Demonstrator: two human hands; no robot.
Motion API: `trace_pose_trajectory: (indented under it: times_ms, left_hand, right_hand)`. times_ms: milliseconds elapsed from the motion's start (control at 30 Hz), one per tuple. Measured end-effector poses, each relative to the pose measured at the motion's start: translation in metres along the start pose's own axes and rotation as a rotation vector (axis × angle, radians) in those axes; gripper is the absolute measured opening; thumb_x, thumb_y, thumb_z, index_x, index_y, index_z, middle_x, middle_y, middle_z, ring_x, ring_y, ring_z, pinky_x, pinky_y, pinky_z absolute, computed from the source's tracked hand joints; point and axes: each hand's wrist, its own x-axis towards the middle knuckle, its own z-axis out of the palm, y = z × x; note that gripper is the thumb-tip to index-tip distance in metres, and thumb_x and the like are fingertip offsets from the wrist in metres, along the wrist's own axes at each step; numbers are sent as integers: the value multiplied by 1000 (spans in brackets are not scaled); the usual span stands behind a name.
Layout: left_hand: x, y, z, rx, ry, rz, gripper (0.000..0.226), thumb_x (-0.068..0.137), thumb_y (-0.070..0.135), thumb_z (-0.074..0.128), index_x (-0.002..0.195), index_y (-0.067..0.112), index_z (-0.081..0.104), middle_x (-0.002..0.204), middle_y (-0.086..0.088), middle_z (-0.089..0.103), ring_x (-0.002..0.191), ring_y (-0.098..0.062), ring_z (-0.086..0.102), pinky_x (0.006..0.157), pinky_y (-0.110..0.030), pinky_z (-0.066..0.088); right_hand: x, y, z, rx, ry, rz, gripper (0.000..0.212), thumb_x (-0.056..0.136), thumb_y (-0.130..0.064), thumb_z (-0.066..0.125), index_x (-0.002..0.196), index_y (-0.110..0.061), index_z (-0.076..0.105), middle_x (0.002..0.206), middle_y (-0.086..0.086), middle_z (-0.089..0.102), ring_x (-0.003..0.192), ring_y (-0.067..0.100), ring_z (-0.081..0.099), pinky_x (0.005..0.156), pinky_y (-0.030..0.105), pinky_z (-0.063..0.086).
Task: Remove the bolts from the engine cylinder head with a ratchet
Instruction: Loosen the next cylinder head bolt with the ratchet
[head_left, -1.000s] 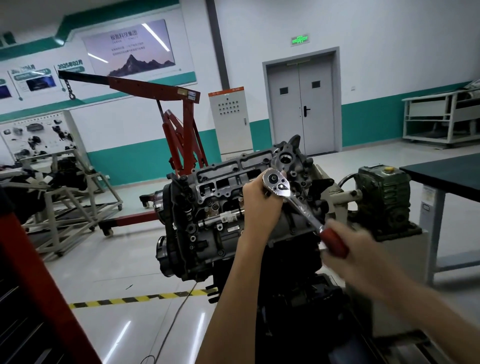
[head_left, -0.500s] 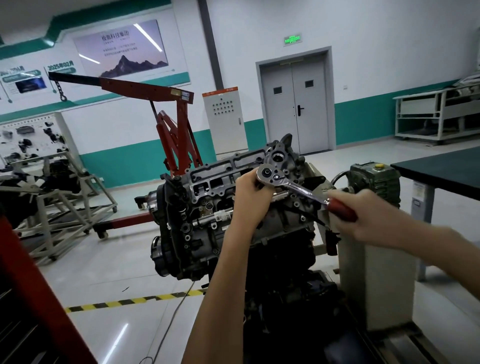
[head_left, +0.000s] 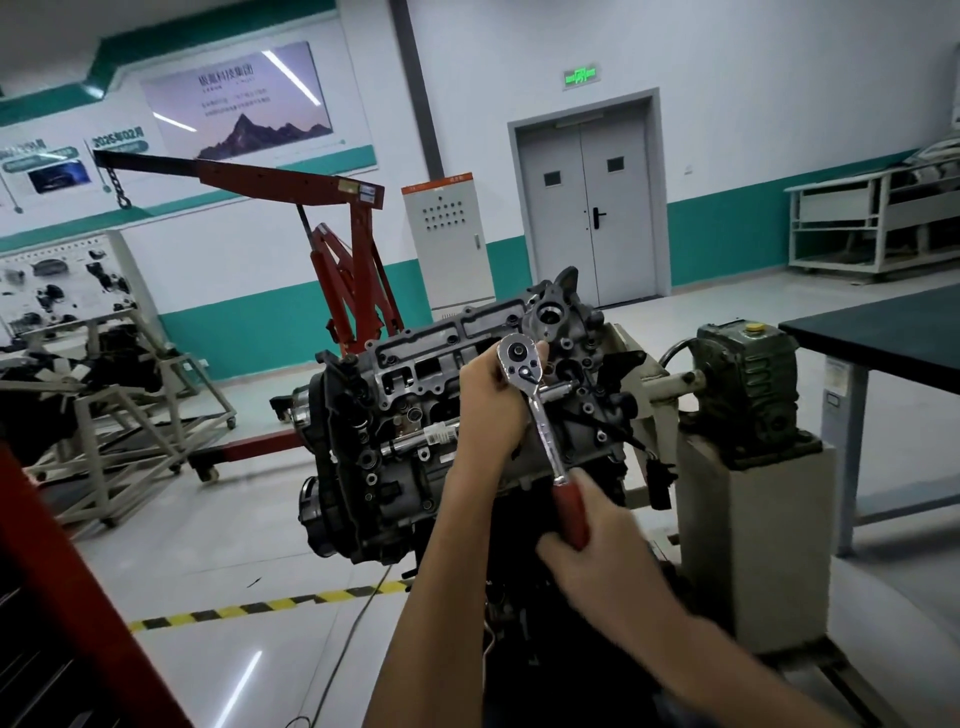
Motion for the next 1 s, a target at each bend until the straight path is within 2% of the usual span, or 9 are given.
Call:
trace_pose_trajectory:
  times_ms: [200,267,367,433,533,600,733,900,1000]
  left_hand:
    - [0,3,-5,20,-15,-5,45,89,7,64,53,23,41,49,16,38,53,-5,30,51,-18,28]
    - [-3,3,-6,4,10,-4,41,89,6,62,56,23,46,49,16,40,52,-4,31,51,-17,29]
    - [-6,4,-3,-19,31,10,45,93,9,60,55,25,41,47,17,38,47,0,31,48,-10,28]
    - [-7,4,1,-23,59,22,48,93,11,61,54,27,38,47,18,38,49,1,31,50,-10,29]
    - [-7,3,1,-7,73,19,50,92,13,63,55,31,35,47,18,35,49,0,29,50,-11,28]
    - [-6,2,-3,-4,28,18,49,92,15,63,55,30,34,48,18,34,49,0,29,50,-10,28]
    - [-1,3,-6,6,-20,-11,51,91,15,64,51,30,35,49,17,35,52,-1,31,52,-14,31]
    - [4,1,-4,50,-82,-22,35,89,-2,58,58,6,43,54,6,37,58,-14,30,57,-27,27]
    - [1,0,-3,34,-22,-12,44,88,-3,58,54,23,46,49,16,40,55,-6,30,53,-20,27]
  right_hand:
    - [46,-4,-107,-598,-208,-191,20,79,-8,64,92,-15,50,68,4,57,52,17,57,54,33,53]
    - [53,-4,-112,-648,-195,-217,20,79,-9,65,93,-16,52,68,6,58,52,19,57,54,37,52]
    - [25,2,-76,-399,-58,-163,35,73,-3,66,75,-30,44,53,-2,48,41,8,45,44,21,42]
    - [1,1,-29,-150,57,-93,34,71,0,66,70,-26,43,47,-7,40,37,5,41,39,9,30]
    - [-9,-10,34,169,105,4,26,74,1,60,77,-22,49,52,-4,46,39,4,44,40,11,36]
    - [-8,-13,44,205,91,10,21,75,1,58,85,-16,51,57,4,49,40,6,44,41,14,38]
    - [2,0,-22,-82,-74,-69,27,73,0,62,83,-22,50,54,-5,46,41,2,44,41,9,33]
    - [45,-4,-112,-556,-250,-179,30,77,-3,65,80,-29,51,67,3,59,50,11,55,52,25,51]
    - [52,-2,-115,-604,-184,-192,19,78,-6,65,88,-18,55,70,5,60,53,16,57,55,32,52]
